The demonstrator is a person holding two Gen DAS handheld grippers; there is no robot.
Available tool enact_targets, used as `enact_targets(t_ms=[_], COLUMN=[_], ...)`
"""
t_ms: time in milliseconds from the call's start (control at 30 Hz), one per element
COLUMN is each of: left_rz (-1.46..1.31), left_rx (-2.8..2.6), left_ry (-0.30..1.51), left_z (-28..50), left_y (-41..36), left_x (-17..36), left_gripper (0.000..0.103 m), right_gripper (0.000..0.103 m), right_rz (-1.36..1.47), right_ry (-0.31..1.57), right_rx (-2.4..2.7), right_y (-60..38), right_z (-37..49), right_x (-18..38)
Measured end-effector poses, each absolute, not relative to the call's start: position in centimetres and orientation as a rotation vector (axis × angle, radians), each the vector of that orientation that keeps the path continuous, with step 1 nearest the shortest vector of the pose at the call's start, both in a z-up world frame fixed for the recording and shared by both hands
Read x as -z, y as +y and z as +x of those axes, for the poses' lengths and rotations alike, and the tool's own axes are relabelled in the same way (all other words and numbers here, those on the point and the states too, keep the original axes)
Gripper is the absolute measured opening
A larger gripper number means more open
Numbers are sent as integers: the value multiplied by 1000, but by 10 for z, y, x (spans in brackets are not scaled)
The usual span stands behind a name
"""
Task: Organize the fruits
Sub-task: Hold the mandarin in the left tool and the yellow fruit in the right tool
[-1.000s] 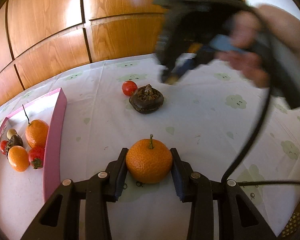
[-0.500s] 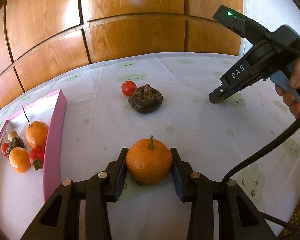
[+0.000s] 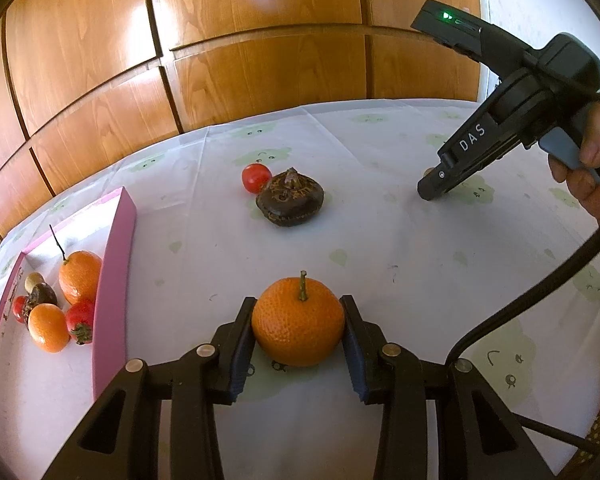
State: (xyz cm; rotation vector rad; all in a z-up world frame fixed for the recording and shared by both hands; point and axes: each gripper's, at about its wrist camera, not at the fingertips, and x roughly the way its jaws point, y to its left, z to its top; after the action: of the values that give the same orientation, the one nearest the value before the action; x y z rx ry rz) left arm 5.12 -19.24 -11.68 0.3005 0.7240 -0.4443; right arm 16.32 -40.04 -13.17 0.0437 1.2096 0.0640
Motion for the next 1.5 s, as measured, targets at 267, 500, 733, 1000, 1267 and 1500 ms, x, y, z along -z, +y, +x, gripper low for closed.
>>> enact_targets(t_ms=[267, 500, 733, 1000, 1267, 1500], left_rz=[274, 223, 190, 168, 154, 134], left_rx=[456, 476, 459, 447, 435, 424], left_ry=[758, 849, 811, 794, 797, 799], left_z=[56, 63, 50, 42, 38, 38], left_y=[-189, -181, -168, -160, -152, -142], left_x=[114, 106, 80, 60, 54, 50], left_gripper=[41, 40, 40, 40, 40, 40], right_gripper=[23, 23, 23, 23, 23, 23], right_rz=[63, 68, -17, -91, -126, -154], right_ry=[1210, 1206, 1189, 1175, 1165, 1156], right_rx=[-82, -108, -100, -86, -78, -82], right_y=[-395, -401, -388, -379, -351, -346], right_z=[158, 160, 157, 153, 145, 142], right_x=[128, 130, 131, 131, 132, 129])
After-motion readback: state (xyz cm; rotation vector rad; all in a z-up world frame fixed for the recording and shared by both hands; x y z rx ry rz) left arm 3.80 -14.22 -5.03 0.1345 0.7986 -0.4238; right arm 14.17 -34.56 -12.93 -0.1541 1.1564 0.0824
